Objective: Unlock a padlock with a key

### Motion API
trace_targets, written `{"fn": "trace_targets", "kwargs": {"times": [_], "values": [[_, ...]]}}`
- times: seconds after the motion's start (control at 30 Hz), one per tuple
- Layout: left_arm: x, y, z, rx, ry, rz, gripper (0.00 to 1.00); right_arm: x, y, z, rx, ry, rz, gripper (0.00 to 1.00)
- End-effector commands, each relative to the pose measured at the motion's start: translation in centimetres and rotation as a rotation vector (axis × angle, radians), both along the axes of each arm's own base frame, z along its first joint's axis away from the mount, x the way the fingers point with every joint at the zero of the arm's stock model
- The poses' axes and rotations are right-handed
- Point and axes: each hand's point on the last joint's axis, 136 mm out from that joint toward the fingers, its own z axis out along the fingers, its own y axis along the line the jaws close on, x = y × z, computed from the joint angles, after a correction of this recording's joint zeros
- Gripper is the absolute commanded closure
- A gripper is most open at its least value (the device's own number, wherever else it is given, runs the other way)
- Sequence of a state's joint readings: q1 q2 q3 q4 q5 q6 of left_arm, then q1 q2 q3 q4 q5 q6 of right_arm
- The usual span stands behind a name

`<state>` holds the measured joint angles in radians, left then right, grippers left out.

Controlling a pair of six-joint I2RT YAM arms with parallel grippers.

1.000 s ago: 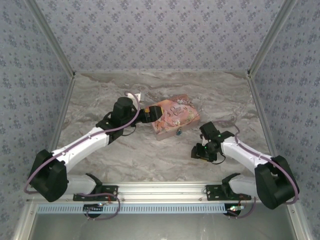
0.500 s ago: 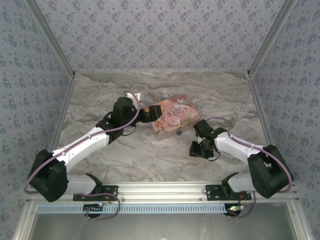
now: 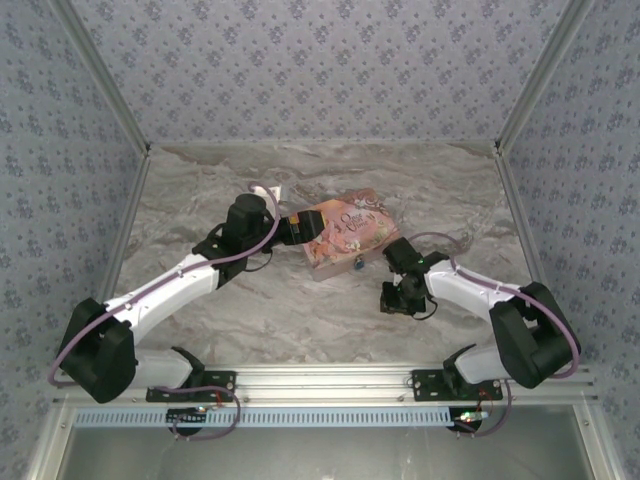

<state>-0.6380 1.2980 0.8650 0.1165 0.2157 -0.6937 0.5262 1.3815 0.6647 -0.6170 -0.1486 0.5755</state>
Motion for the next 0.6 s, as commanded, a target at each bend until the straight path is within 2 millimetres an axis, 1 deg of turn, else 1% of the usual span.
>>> {"fn": "trace_targets", "kwargs": {"times": [0.0,0.23,0.4,0.57], "values": [[0.06,-0.23,0.17,-0.004,-0.014,0.004,0.01,-0.63,0.06,-0.24,-0.016,0.029,0.034,0.72],[0.07,-0.11,0.18,0.002,-0.013,0.008,0.01,-0.43,0.36,-0.35,-0.012,0.021,0.037,0.74],[0.12,0.05,0.28,0.010,-0.017,0.015,0.01,-0.65,-0.04,-0.75,-0.038,0.037,0.033,0.76],[0.14,0.23,0.48,0.029,-0.025,0.017,0.01,-0.67,-0.12,-0.87,-0.044,0.039,0.032,0.81]]}}
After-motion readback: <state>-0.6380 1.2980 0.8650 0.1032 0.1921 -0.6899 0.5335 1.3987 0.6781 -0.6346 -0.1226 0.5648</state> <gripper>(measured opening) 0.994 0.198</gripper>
